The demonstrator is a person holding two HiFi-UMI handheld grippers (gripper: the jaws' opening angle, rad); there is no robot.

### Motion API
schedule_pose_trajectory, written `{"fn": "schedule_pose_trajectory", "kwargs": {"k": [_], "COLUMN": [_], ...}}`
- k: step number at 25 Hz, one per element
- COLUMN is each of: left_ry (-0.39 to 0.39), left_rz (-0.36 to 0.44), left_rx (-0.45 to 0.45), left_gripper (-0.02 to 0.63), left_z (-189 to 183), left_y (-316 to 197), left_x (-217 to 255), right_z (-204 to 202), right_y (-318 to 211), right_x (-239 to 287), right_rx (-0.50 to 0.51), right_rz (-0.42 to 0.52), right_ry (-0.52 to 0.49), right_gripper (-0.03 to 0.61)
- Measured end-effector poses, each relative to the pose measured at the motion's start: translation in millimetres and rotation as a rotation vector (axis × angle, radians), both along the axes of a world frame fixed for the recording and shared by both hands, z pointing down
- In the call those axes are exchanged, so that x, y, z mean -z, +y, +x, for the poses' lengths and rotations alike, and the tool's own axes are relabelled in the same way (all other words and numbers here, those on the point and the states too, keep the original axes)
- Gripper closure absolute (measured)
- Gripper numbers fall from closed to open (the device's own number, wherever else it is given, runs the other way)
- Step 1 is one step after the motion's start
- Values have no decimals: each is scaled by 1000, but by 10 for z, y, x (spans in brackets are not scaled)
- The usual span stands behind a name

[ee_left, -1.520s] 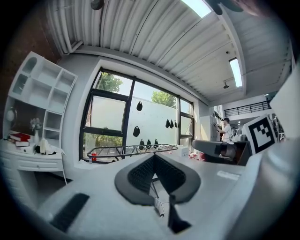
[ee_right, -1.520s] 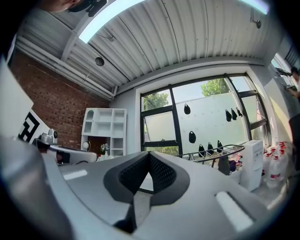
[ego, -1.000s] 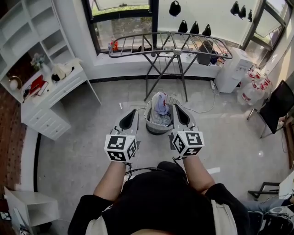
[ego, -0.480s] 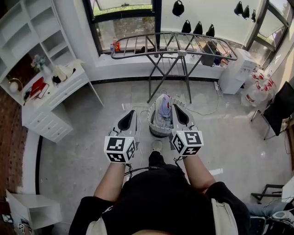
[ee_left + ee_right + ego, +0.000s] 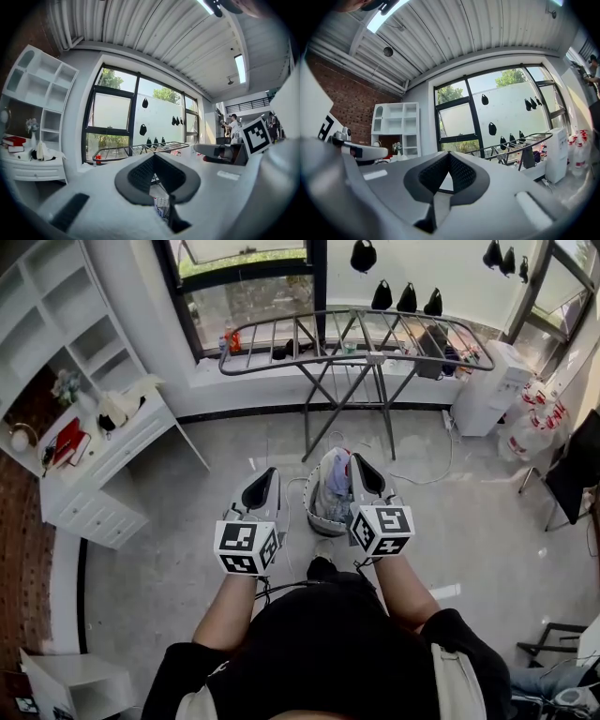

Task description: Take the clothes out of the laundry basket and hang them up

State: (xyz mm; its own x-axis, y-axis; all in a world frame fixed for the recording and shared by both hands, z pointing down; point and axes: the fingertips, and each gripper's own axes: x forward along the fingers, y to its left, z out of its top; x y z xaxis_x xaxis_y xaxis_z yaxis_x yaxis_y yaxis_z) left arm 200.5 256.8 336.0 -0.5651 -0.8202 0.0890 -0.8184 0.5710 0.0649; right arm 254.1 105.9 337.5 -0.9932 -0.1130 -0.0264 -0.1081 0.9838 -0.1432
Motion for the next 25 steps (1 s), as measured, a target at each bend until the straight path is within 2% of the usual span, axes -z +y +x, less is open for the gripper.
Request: {"fn": "schedule_pose_trajectory", "kwargs": {"k": [13,21,25], "left_ry": [51,70,89], "left_rz": [-29,-37,-33], "left_rx": [-51,-82,-118], "left_gripper": [606,606,606], "left_z": [-1403,-1911,-2157], "left_y": [-1157,-1767,-1910], "left_x": [0,-16,-13], "right_z": [-1369,-1870,-2056], "right_y": [-1002,-1557,-1566], "right_x": [-64,-131,-112], "right_rx": [-15,-29,-52], "right_rz": [-15,-23,36], "right_ry": [51,77,100], "right_gripper": [566,566,566]}}
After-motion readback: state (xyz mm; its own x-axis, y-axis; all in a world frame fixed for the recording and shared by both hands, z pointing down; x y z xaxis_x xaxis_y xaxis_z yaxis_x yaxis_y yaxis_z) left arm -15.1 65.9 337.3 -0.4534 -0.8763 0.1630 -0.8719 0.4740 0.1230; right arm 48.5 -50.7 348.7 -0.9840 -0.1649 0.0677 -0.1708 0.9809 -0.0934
